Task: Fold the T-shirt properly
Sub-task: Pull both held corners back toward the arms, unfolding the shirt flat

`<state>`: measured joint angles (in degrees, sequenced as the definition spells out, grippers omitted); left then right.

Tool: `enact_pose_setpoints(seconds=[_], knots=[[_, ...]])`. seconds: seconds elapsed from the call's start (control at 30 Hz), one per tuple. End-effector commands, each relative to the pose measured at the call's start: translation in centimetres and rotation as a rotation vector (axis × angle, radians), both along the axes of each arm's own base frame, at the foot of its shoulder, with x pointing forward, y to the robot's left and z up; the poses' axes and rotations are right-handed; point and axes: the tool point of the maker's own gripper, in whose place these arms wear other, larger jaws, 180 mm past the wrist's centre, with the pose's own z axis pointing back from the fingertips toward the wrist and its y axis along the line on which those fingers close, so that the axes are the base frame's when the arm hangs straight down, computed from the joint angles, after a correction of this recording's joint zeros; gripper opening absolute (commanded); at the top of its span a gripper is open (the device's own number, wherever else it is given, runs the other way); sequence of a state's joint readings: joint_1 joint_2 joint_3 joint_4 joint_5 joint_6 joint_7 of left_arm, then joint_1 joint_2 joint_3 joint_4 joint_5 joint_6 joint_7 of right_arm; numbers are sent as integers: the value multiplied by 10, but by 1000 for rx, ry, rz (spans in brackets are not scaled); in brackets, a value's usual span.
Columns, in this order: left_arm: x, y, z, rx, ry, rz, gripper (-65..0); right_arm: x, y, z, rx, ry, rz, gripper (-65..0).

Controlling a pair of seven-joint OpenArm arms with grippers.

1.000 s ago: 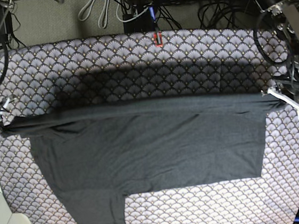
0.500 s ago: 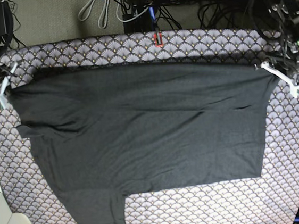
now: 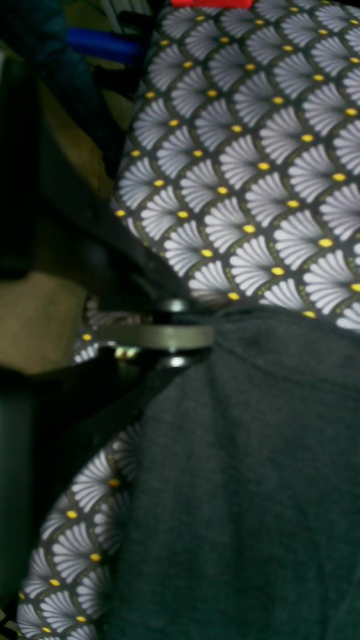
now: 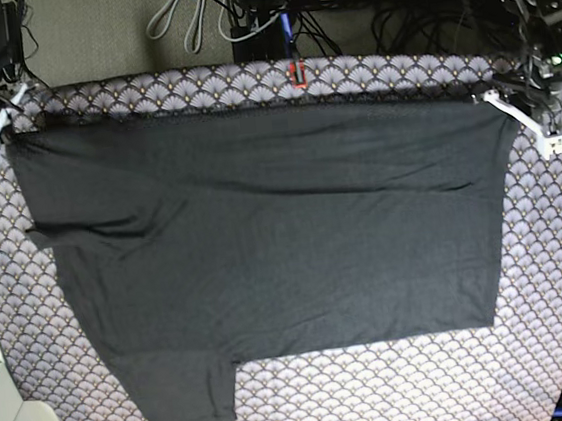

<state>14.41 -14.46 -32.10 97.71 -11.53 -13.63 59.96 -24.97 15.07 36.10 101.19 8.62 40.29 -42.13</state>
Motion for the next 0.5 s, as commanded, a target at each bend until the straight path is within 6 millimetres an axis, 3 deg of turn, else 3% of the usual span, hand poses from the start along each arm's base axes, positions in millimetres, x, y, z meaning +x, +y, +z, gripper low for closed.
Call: enact_pose_setpoints(seconds=[0.0,0.47], knots=[[-1,9,8,41,-11,-2,-647,3,-9,10,-30,-21,-4,-650],[-25,16,-1,60,52,-10,-647,-18,-8,1,-24,29,-7,-650]])
